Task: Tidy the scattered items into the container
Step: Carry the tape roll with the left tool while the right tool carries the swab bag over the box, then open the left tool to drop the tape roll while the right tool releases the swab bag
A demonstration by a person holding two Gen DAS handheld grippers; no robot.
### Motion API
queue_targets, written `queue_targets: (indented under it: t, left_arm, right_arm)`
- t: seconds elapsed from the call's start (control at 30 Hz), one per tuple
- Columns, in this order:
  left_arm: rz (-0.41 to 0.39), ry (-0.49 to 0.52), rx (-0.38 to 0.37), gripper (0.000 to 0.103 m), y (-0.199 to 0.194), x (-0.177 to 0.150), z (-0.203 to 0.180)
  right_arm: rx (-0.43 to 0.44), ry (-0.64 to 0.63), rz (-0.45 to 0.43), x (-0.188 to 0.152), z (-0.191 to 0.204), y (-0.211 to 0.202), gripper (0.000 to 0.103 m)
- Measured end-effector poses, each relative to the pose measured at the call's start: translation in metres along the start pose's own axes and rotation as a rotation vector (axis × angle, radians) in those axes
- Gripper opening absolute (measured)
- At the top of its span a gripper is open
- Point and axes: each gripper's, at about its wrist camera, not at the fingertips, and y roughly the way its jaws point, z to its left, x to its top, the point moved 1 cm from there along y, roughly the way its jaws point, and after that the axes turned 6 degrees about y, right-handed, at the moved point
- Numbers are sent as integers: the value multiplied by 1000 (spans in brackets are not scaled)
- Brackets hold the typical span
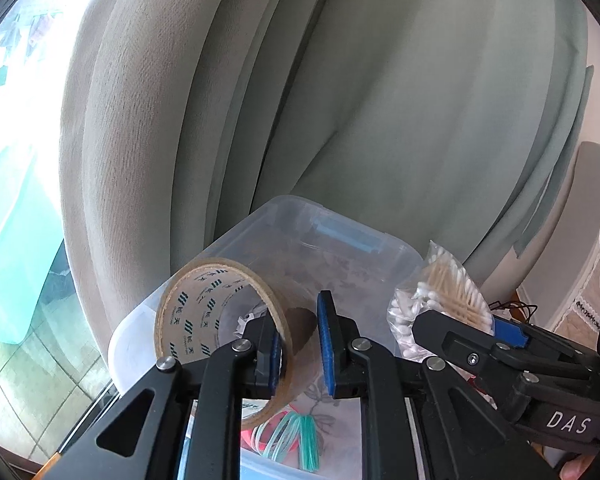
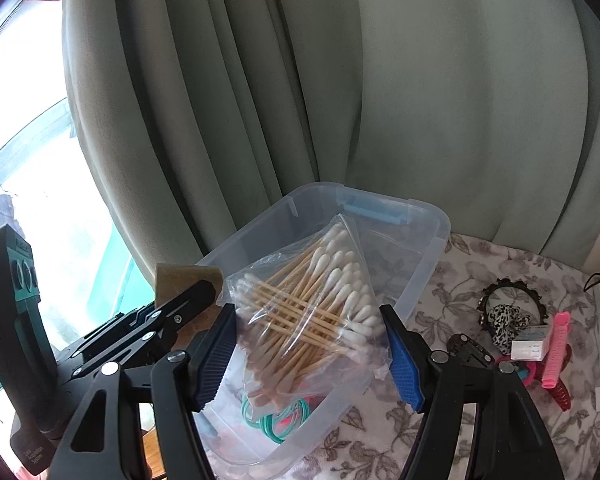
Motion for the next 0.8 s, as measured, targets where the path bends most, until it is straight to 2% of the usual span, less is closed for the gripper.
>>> queue_targets:
  t: [0.1, 0.27, 0.33, 0.6, 0.7, 0.8]
  left_arm:
    - [13, -7, 9, 22, 5, 0, 2]
    - [55, -49, 20, 45, 13, 0, 3]
    - [72, -72, 29, 50, 15, 0, 5]
    - [80, -76, 33, 51, 15, -3, 26]
    - [95, -70, 40, 57, 16, -25, 11]
    - [134, -49, 62, 61, 21, -29, 7]
  right_arm:
    - [2, 2, 1, 0, -2, 6, 73]
    - [-20, -3, -2, 1, 1, 8, 74]
    - [-23, -1, -3, 0, 0, 10, 77]
    - [-14, -20, -20, 0, 6, 1, 79]
    - [-18, -18, -24, -1, 5, -1, 79]
    - [-15, -12, -30, -2, 6, -9, 79]
